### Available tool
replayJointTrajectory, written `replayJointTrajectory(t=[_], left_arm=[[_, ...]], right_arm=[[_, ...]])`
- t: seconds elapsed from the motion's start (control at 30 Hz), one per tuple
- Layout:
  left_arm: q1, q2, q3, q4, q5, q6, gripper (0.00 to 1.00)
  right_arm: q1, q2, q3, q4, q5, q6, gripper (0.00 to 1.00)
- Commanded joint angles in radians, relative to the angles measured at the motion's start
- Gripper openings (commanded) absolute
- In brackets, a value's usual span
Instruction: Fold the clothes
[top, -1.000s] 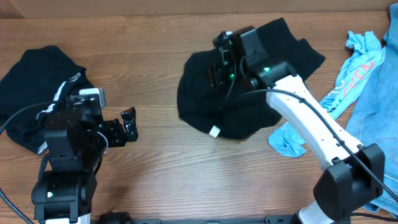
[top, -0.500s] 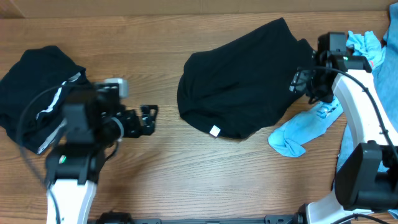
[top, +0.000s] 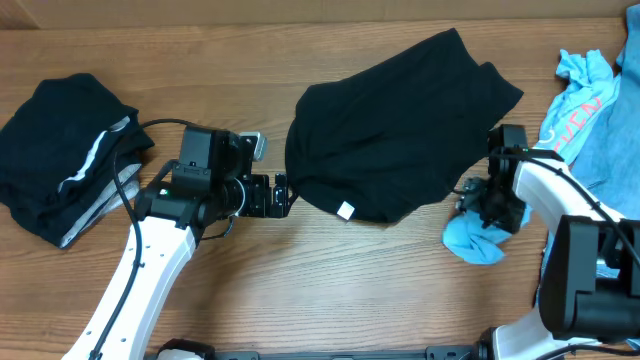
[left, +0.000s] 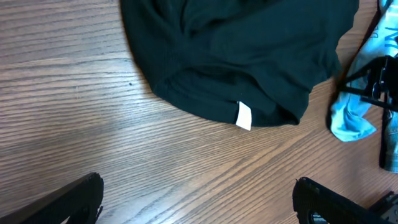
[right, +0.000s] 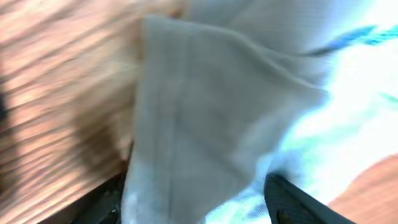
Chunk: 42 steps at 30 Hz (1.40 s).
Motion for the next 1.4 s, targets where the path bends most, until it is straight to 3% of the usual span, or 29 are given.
replayJointTrajectory(t=[0.0, 0.17, 0.3, 0.37, 0.47, 0.63, 0.83, 1.03, 1.27, 1.3, 1.33, 1.37], left_arm=[[-0.006, 0.002, 0.017, 0.001, 0.018, -0.014, 1.00], [-0.006, 0.002, 0.017, 0.001, 0.018, -0.014, 1.00], [-0.006, 0.002, 0.017, 0.011, 0.018, -0.014, 1.00], [-0.006, 0.002, 0.017, 0.023, 0.018, -0.014, 1.00], [-0.006, 0.002, 0.017, 0.033, 0.018, -0.014, 1.00], [-0.007, 0.002, 0.017, 0.048, 0.018, -0.027, 1.00], [-0.063, 0.009, 0.017, 0.076, 0.017, -0.082, 1.00], [-0.132, 0.076, 0.017, 0.094, -0.012, -0.146, 1.00], [-0.132, 0.076, 0.017, 0.106, -0.031, -0.145, 1.00], [-0.132, 0.076, 0.017, 0.106, -0.036, -0.145, 1.00], [-0.132, 0.076, 0.017, 0.106, -0.038, -0.145, 1.00], [-0.132, 0.076, 0.017, 0.107, -0.038, -0.145, 1.00]], right_arm=[[-0.043, -0.018, -0.013, -0.045, 0.285, 0.199, 0.74], [-0.250, -0.018, 0.036, -0.098, 0.328, 0.302, 0.78], [-0.366, -0.050, 0.204, -0.171, 0.323, 0.306, 0.84], [-0.367, -0.072, 0.285, -0.183, 0.230, 0.237, 0.87], [-0.338, -0.080, 0.359, -0.166, -0.051, 0.005, 0.87], [-0.232, -0.078, 0.362, -0.142, -0.401, -0.266, 0.93], [-0.098, 0.012, 0.359, -0.110, -0.428, -0.267, 0.93], [-0.030, 0.153, 0.359, -0.113, -0.416, -0.265, 0.71], [-0.029, 0.271, 0.359, -0.151, -0.428, -0.264, 0.72], [-0.029, 0.272, 0.359, -0.156, -0.429, -0.264, 0.66], [-0.029, 0.272, 0.359, -0.160, -0.441, -0.266, 0.50], [-0.029, 0.272, 0.359, -0.166, -0.467, -0.274, 0.26]])
